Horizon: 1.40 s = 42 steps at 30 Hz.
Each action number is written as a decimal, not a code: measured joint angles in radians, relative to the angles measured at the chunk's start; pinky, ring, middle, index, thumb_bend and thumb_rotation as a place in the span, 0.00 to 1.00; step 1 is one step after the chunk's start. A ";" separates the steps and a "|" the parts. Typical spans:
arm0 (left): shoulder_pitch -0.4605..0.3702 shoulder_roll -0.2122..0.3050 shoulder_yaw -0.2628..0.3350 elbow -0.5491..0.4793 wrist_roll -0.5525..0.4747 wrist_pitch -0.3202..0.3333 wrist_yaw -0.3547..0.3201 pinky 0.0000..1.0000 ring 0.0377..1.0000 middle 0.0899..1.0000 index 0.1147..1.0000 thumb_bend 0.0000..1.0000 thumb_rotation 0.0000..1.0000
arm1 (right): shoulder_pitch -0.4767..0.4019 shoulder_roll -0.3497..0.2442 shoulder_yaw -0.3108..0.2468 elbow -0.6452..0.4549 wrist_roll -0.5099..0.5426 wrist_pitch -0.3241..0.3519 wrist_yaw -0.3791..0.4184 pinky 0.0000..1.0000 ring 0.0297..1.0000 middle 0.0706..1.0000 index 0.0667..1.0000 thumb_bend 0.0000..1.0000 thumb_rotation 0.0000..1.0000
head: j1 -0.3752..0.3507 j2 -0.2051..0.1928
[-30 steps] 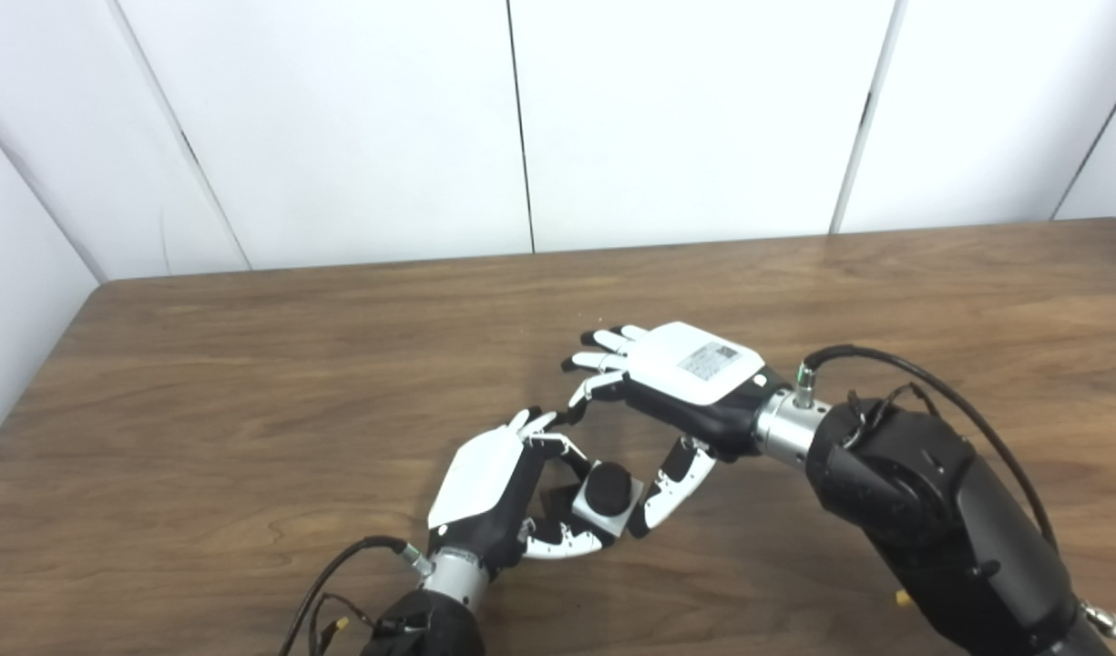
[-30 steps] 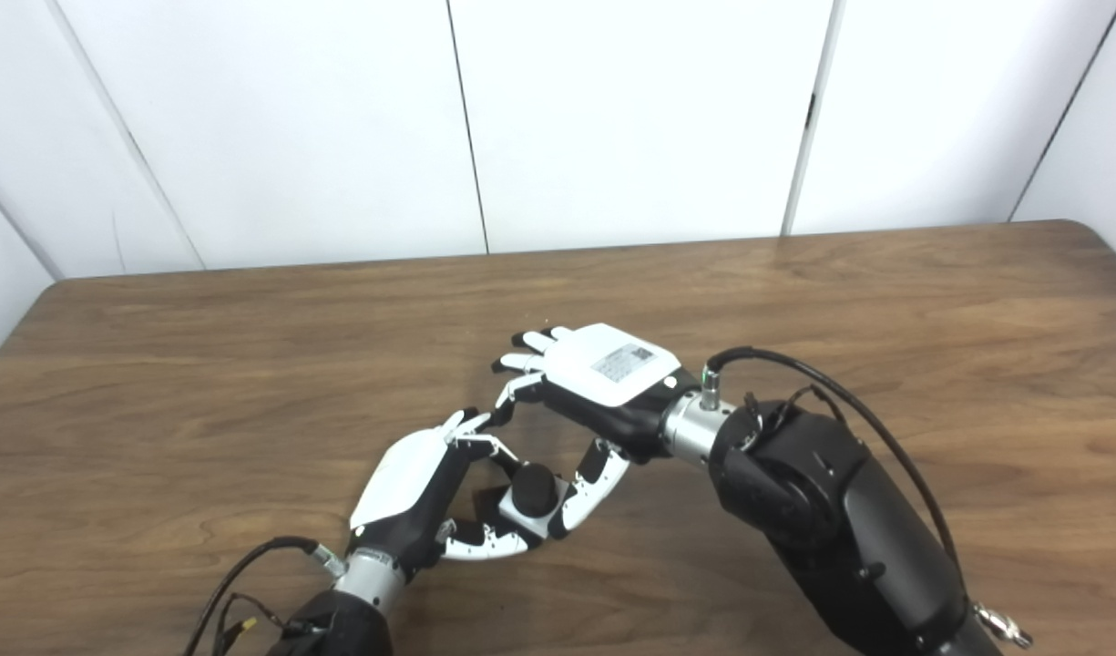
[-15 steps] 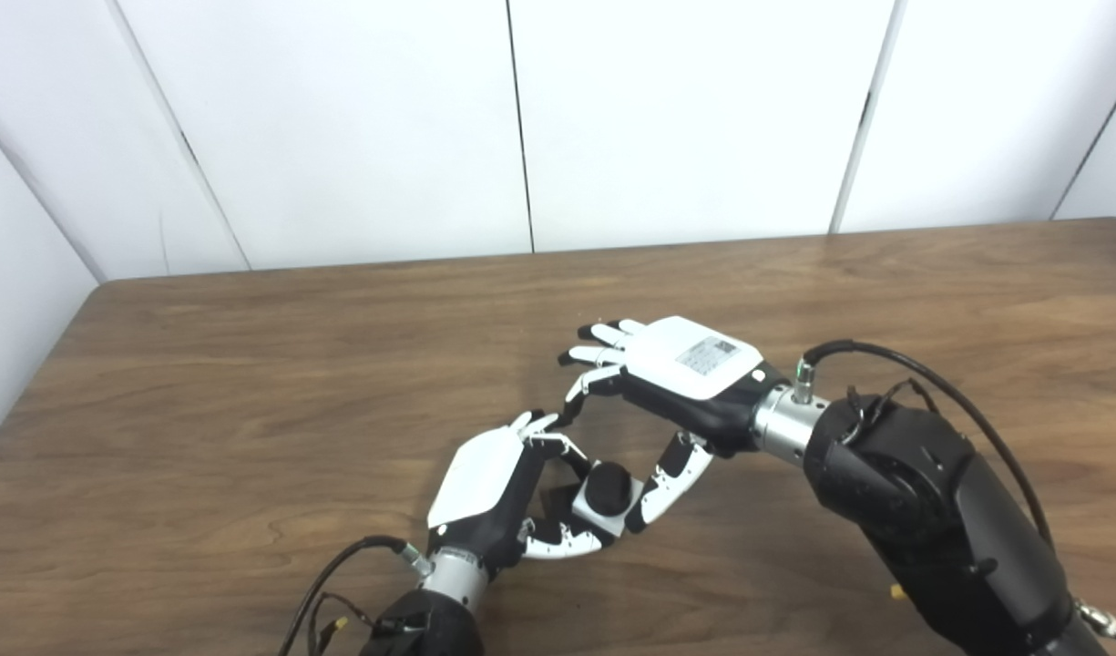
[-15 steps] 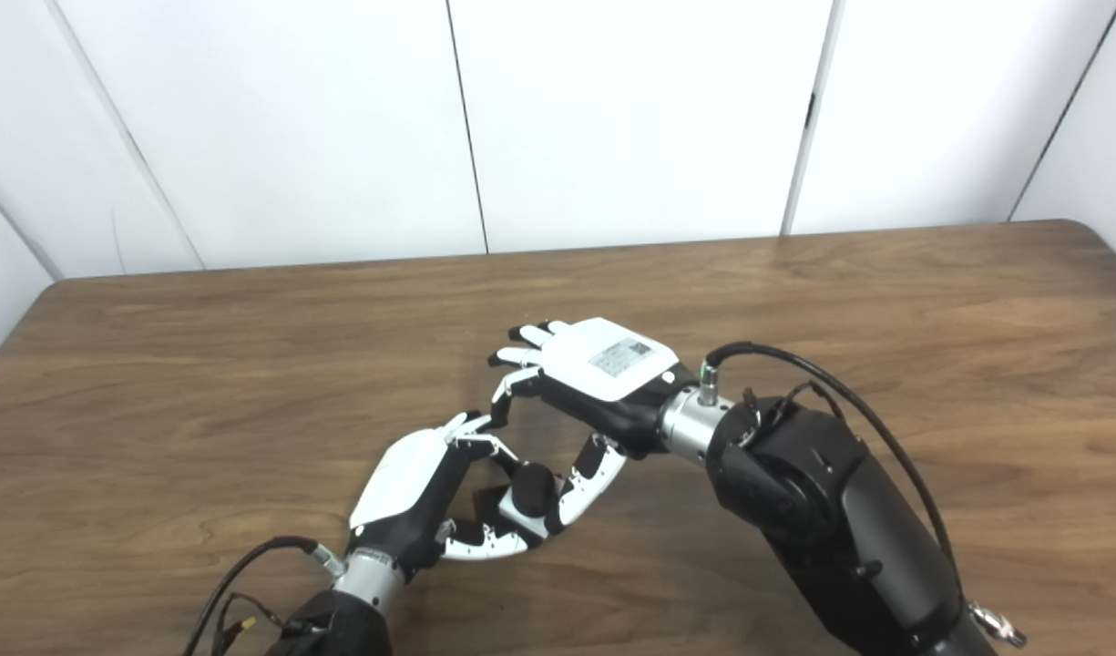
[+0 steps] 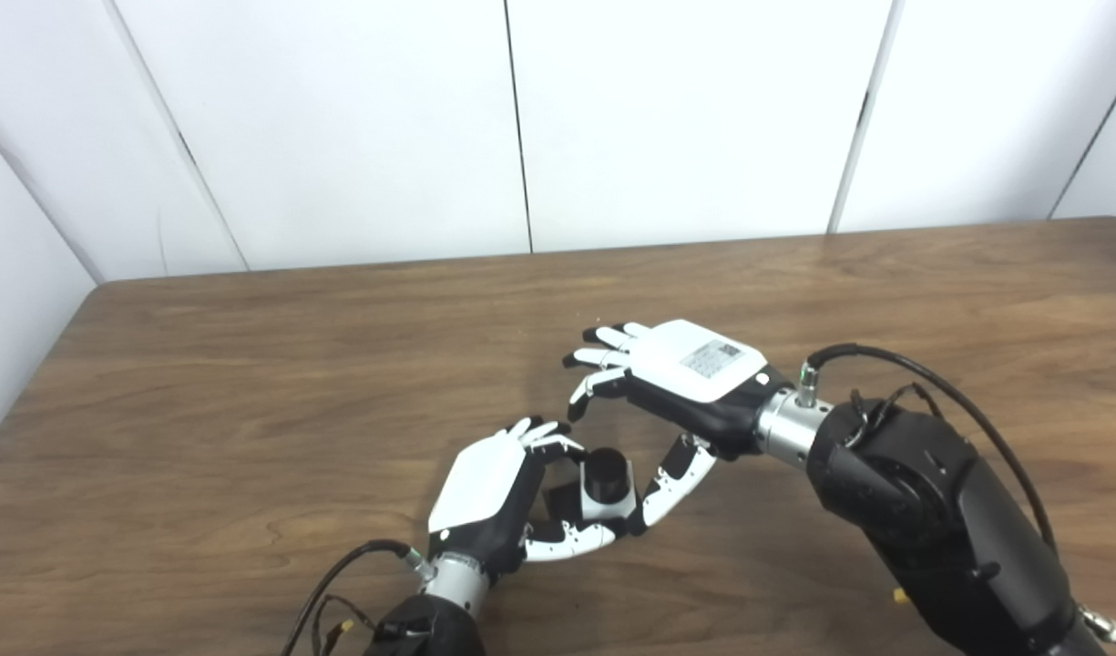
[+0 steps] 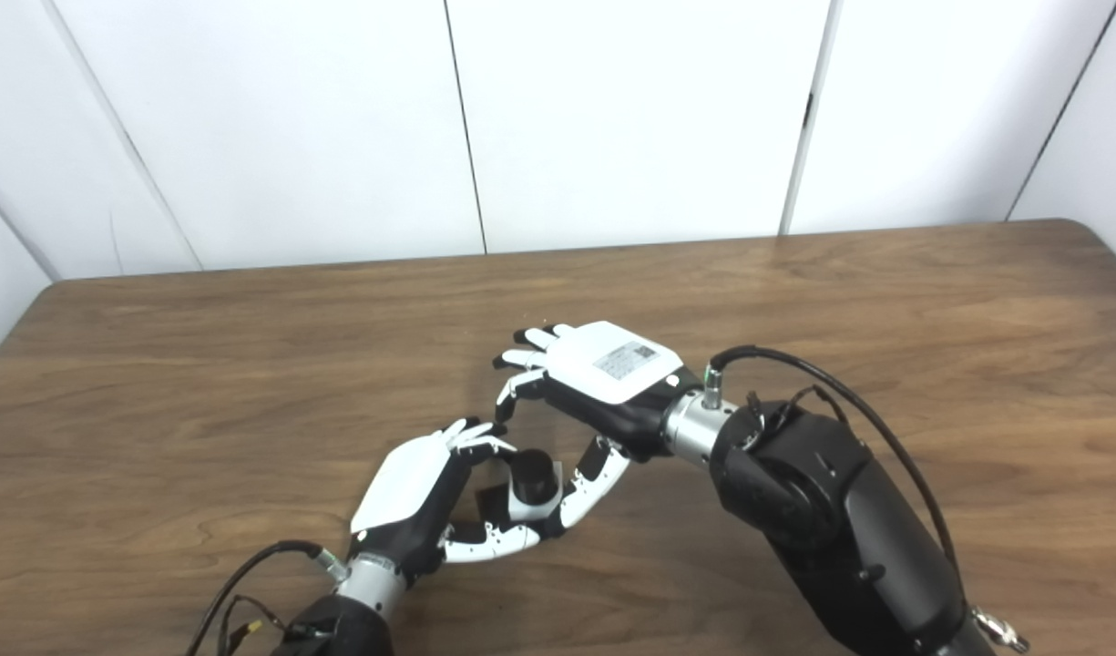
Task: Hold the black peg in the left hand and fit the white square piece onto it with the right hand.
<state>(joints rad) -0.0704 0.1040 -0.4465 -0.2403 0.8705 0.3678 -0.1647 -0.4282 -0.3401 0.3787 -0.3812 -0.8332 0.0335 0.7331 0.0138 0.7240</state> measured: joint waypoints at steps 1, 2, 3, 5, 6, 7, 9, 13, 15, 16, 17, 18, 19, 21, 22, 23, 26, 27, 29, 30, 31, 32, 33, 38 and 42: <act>0.000 0.000 0.000 0.000 0.000 0.000 0.000 0.94 0.96 0.88 0.65 0.77 0.47 | 0.000 0.000 0.000 0.000 0.000 0.000 0.000 1.00 1.00 0.93 0.72 0.93 0.38 | 0.002 -0.003; 0.000 0.000 0.000 0.000 0.001 0.000 -0.001 0.94 0.95 0.87 0.66 0.77 0.47 | 0.000 0.000 0.000 0.000 0.000 0.000 0.000 1.00 1.00 0.93 0.72 0.93 0.38 | 0.002 -0.003; 0.000 0.000 0.001 -0.001 0.002 0.000 -0.002 0.94 0.95 0.87 0.66 0.78 0.47 | 0.000 0.000 0.000 0.000 0.000 0.000 0.000 1.00 1.00 0.93 0.72 0.93 0.39 | 0.003 -0.006; 0.000 0.000 0.001 -0.003 0.005 0.001 -0.004 0.94 0.95 0.88 0.67 0.78 0.47 | 0.000 0.000 -0.001 0.000 0.000 0.000 0.000 1.00 1.00 0.93 0.72 0.93 0.39 | 0.003 -0.006; 0.000 0.001 0.002 -0.005 0.007 0.002 -0.007 0.94 0.95 0.88 0.67 0.79 0.46 | 0.000 0.000 -0.001 0.000 0.000 0.000 0.000 1.00 1.00 0.93 0.72 0.93 0.39 | 0.005 -0.009; 0.000 0.001 0.002 -0.008 0.008 0.003 -0.009 0.94 0.95 0.88 0.68 0.79 0.46 | 0.000 0.000 -0.001 0.000 0.000 -0.001 0.000 1.00 1.00 0.93 0.72 0.93 0.39 | 0.005 -0.009; 0.000 0.003 0.005 -0.016 0.010 0.007 -0.026 0.94 0.96 0.88 0.68 0.79 0.45 | -0.001 0.000 -0.003 0.001 -0.001 -0.001 -0.001 1.00 1.00 0.93 0.72 0.93 0.39 | 0.006 -0.011; 0.002 0.007 0.015 -0.045 0.007 0.015 -0.061 0.94 0.96 0.88 0.68 0.80 0.43 | -0.002 0.000 -0.008 0.002 -0.002 -0.001 -0.004 1.00 1.00 0.93 0.72 0.93 0.39 | 0.006 -0.012; 0.003 0.011 0.022 -0.057 0.007 0.017 -0.078 0.94 0.96 0.88 0.69 0.80 0.43 | -0.004 0.000 -0.011 0.003 -0.001 -0.001 -0.004 1.00 1.00 0.93 0.72 0.93 0.39 | 0.006 -0.012; 0.003 0.012 0.023 -0.064 0.007 0.020 -0.084 0.94 0.96 0.88 0.69 0.80 0.43 | -0.004 0.000 -0.012 0.003 -0.001 -0.001 -0.004 1.00 1.00 0.93 0.72 0.93 0.39 | 0.006 -0.012; 0.005 0.017 0.027 -0.072 0.008 0.024 -0.096 0.94 0.95 0.88 0.70 0.80 0.43 | -0.005 0.000 -0.015 0.005 0.001 -0.002 -0.005 1.00 1.00 0.93 0.72 0.93 0.38 | 0.008 -0.015; 0.006 0.022 0.028 -0.077 0.010 0.024 -0.105 0.93 0.95 0.88 0.70 0.81 0.44 | -0.005 0.000 -0.018 0.007 0.001 -0.002 -0.007 1.00 1.00 0.93 0.72 0.93 0.38 | 0.008 -0.015; 0.006 0.028 0.030 -0.080 0.011 0.025 -0.113 0.94 0.95 0.89 0.71 0.81 0.45 | -0.005 -0.001 -0.021 0.009 0.002 -0.001 -0.008 1.00 1.00 0.93 0.73 0.93 0.39 | 0.008 -0.015; 0.005 0.040 0.032 -0.095 0.017 0.037 -0.140 0.94 0.95 0.89 0.72 0.81 0.46 | -0.005 -0.001 -0.026 0.009 0.004 -0.001 -0.008 1.00 1.00 0.93 0.73 0.92 0.39 | 0.011 -0.015; 0.005 0.048 0.035 -0.111 0.019 0.043 -0.162 0.94 0.95 0.89 0.72 0.82 0.46 | -0.006 -0.002 -0.028 0.010 0.005 -0.001 -0.008 1.00 1.00 0.93 0.73 0.92 0.39 | 0.011 -0.015; 0.004 0.051 0.037 -0.113 0.020 0.044 -0.171 0.94 0.95 0.89 0.72 0.83 0.46 | -0.006 -0.003 -0.028 0.010 0.006 -0.001 -0.008 1.00 1.00 0.93 0.73 0.93 0.39 | 0.011 -0.015; 0.000 0.060 0.046 -0.120 0.023 0.044 -0.198 0.92 0.94 0.89 0.72 0.84 0.46 | -0.007 -0.006 -0.032 0.011 0.008 -0.001 -0.009 1.00 1.00 0.93 0.73 0.93 0.40 | 0.014 -0.017; 0.000 0.062 0.050 -0.124 0.023 0.044 -0.202 0.92 0.94 0.89 0.72 0.84 0.46 | -0.007 -0.007 -0.034 0.011 0.009 -0.001 -0.009 1.00 1.00 0.93 0.73 0.93 0.40 | 0.014 -0.017; 0.000 0.065 0.058 -0.130 0.023 0.044 -0.205 0.91 0.94 0.89 0.72 0.84 0.45 | -0.008 -0.010 -0.037 0.011 0.011 -0.001 -0.009 1.00 1.00 0.93 0.73 0.93 0.40 | 0.015 -0.018; 0.000 0.066 0.064 -0.132 0.022 0.044 -0.208 0.91 0.93 0.89 0.73 0.84 0.44 | -0.008 -0.014 -0.039 0.012 0.011 0.000 -0.009 1.00 1.00 0.93 0.73 0.93 0.40 | 0.015 -0.018; 0.000 0.067 0.068 -0.134 0.022 0.044 -0.210 0.91 0.94 0.89 0.73 0.84 0.45 | -0.008 -0.019 -0.040 0.012 0.011 0.000 -0.009 1.00 1.00 0.93 0.73 0.93 0.40 | 0.015 -0.018; 0.000 0.067 0.072 -0.137 0.022 0.044 -0.214 0.91 0.94 0.89 0.73 0.84 0.45 | -0.008 -0.021 -0.041 0.013 0.012 0.000 -0.009 1.00 1.00 0.93 0.74 0.93 0.40 | 0.015 -0.018; 0.000 0.069 0.076 -0.141 0.022 0.044 -0.223 0.91 0.94 0.89 0.73 0.85 0.45 | -0.008 -0.023 -0.043 0.013 0.012 0.000 -0.009 1.00 1.00 0.93 0.74 0.93 0.40 | 0.015 -0.020; -0.001 0.076 0.097 -0.146 0.015 0.042 -0.242 0.91 0.94 0.90 0.75 0.86 0.48 | -0.006 -0.027 -0.049 0.013 0.012 0.002 -0.009 1.00 1.00 0.94 0.74 0.94 0.40 | 0.014 -0.020; 0.001 0.091 0.122 -0.147 0.009 0.035 -0.238 0.90 0.94 0.90 0.79 0.89 0.54 | 0.003 -0.033 -0.060 0.009 0.012 0.020 -0.005 1.00 1.00 0.95 0.77 0.95 0.41 | 0.014 -0.020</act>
<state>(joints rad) -0.0697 0.1953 -0.3249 -0.3869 0.8798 0.4028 -0.4027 -0.4253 -0.3728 0.3183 -0.3719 -0.8210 0.0532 0.7281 0.0276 0.7041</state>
